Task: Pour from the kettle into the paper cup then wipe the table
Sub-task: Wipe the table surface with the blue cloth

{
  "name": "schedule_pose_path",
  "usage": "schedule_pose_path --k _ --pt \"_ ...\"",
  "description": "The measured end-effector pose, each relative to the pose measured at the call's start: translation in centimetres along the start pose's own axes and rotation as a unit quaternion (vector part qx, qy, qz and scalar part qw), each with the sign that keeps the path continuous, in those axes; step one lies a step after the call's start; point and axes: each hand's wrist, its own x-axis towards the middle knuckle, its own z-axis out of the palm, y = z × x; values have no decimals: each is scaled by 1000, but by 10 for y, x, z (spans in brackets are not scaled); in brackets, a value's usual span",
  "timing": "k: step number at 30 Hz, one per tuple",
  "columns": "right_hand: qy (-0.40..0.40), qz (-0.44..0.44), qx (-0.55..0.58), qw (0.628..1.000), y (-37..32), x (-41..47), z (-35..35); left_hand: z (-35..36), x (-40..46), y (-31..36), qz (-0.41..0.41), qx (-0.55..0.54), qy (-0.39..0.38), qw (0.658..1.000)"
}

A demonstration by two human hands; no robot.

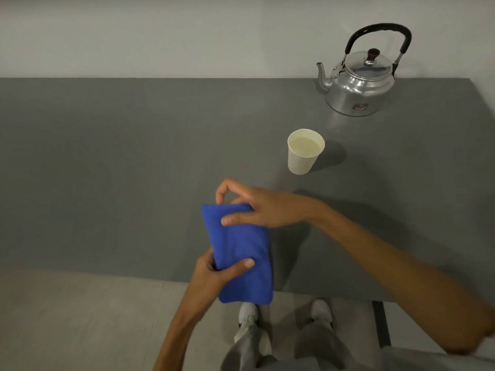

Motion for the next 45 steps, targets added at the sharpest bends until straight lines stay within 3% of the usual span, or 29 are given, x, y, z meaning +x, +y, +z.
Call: schedule_pose_path --k 7,12,17,24,26,29,31,32,34,35,37,39,42,45 --pt "40 33 -60 997 43 78 -27 -41 19 17 -54 46 12 997" --pt "92 57 -109 988 84 106 -27 -42 34 23 -118 11 5 993" --pt "132 29 -136 981 97 127 -19 -41 47 28 -110 78 83 987" --pt "148 0 -215 965 99 140 -6 -50 44 36 -166 133 118 970" --pt "168 22 -292 941 99 137 -7 -48 38 40 -171 231 140 947" --pt "266 34 -319 909 92 129 -7 -44 21 40 -112 490 215 837" --pt "309 11 -285 907 83 126 0 -36 16 39 -14 562 256 786" --pt "296 -1 -279 913 81 126 3 -30 19 39 41 570 257 780" --pt "212 5 -306 928 82 126 10 -15 34 35 91 556 209 799" --pt "162 24 -323 932 86 124 13 -8 41 29 91 563 170 804" --pt "102 60 -350 929 98 119 22 -2 46 10 83 608 126 780" --pt "91 59 -384 917 107 115 36 -8 41 -10 80 645 112 752" --pt "75 60 -392 915 109 115 50 -16 37 -23 74 641 98 758" --pt "64 60 -339 937 102 107 37 -11 43 -23 62 635 85 765"
